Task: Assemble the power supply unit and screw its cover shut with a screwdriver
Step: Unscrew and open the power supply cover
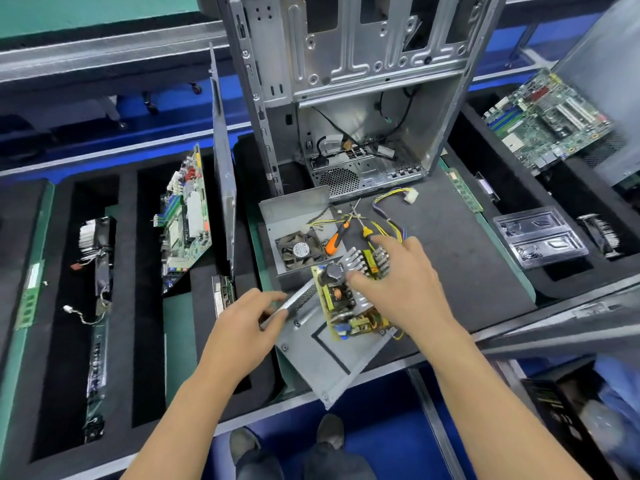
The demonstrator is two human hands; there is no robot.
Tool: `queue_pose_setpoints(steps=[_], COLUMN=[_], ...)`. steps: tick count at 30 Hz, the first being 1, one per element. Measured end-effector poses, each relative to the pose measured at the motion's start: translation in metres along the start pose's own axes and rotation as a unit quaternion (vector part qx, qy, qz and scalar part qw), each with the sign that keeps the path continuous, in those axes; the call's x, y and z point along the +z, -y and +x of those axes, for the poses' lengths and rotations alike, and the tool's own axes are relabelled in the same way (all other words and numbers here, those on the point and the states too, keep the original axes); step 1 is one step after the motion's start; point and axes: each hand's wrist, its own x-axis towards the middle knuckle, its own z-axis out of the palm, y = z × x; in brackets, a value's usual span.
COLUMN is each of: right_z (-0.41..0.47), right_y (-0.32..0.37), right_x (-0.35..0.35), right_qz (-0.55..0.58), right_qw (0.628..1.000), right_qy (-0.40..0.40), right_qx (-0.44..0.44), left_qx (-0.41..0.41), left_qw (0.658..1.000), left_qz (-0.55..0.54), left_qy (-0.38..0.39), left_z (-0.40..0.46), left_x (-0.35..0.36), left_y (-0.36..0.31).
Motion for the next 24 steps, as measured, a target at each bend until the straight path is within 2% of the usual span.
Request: queue_pose_setpoints(steps=[3, 7, 11, 14, 17, 21, 24], right_z=[0.001, 0.009, 0.018, 0.021, 0.021, 0.013, 0.008], right_y=[0.006, 0.008, 0.012, 0.015, 0.019, 0.020, 0.020], right_x=[0.005, -0.009, -0.029, -0.040, -0.041, -0.025, -0.015], right_qz=[-0.002, 0.064, 0.150, 0.209, 0.210, 0.160, 0.143], right_qw=[1.000, 0.996, 0.986, 0.974, 0.974, 0.984, 0.985], right_qy=[-0.012, -0.038, -0.027, -0.029, -0.004, 0.031, 0.038], right_qx=[0.022, 0.058, 0.069, 0.081, 0.079, 0.076, 0.084], left_qx=[-0.012, -0.062, -0.132, -0.141, -0.157, -0.115, -0.078], left_qw=[1.000, 0.998, 0.991, 0.988, 0.981, 0.982, 0.985], left_qz=[0.010, 0.006, -0.016, -0.005, -0.011, 0.016, -0.025], left_qy=[-0.008, -0.005, 0.035, 0.069, 0.117, 0.149, 0.149], left_z=[-0.019, -0.048, -0.056, -0.052, -0.042, -0.022, -0.001], left_x=[-0.002, 0.004, 0.010, 0.012, 0.009, 0.004, 0.005], left_y=[-0.008, -0.015, -0.023, -0.028, -0.027, -0.026, -0.029])
